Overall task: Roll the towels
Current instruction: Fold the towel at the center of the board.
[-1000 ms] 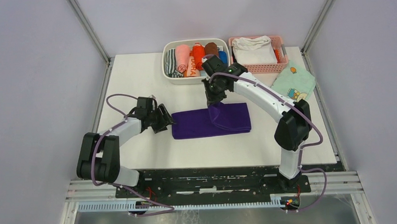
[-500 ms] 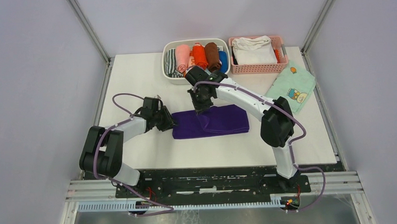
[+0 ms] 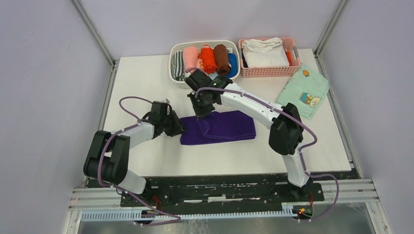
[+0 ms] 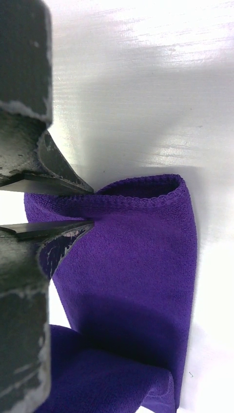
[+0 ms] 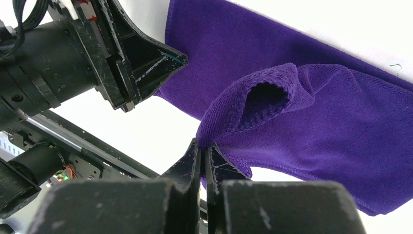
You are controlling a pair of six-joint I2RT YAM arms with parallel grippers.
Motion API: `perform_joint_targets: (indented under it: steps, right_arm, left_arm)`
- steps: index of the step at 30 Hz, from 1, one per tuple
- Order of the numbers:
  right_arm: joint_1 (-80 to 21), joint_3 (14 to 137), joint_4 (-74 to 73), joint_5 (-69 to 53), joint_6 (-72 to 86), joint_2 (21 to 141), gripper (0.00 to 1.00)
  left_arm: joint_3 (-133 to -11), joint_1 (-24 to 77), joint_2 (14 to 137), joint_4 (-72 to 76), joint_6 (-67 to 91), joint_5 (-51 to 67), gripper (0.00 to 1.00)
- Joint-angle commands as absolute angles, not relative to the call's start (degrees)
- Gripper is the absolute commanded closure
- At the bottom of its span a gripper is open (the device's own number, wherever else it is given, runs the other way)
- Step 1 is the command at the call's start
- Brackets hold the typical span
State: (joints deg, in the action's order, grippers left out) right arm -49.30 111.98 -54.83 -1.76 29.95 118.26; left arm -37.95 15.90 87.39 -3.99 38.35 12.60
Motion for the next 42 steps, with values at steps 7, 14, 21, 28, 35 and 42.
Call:
perform_joint_targets:
  steps: [7, 14, 21, 28, 35, 42]
  right_arm:
    - [-50.1, 114.4, -49.9, -5.0, 30.5, 122.4, 0.92]
    - [-50.1, 112.5, -45.0, -8.0, 31.3, 125.6, 0.88]
    - [-50.1, 111.7, -41.0, -14.0, 31.8, 128.7, 0.76]
    - [-49.9, 108.3, -38.8, -17.5, 28.0, 120.5, 0.51]
    - [-41.8, 89.2, -31.4, -14.6, 25.9, 105.1, 0.47]
    - [-30.7, 70.3, -22.4, -15.5, 25.5, 95.4, 0.47]
  left_arm:
    - [-37.4, 16.4, 88.6, -5.3, 38.9, 9.8, 0.68]
    - [-36.9, 16.4, 88.3, -5.4, 39.1, 8.7, 0.68]
    - [-35.0, 16.4, 86.0, -5.4, 40.9, 6.0, 0.62]
    - [-31.7, 16.3, 77.8, -9.4, 43.8, -2.8, 0.50]
    - [-34.0, 16.2, 66.9, -18.1, 42.6, -11.4, 0.34]
    - [-43.0, 23.1, 66.0, -19.9, 41.0, -6.2, 0.34]
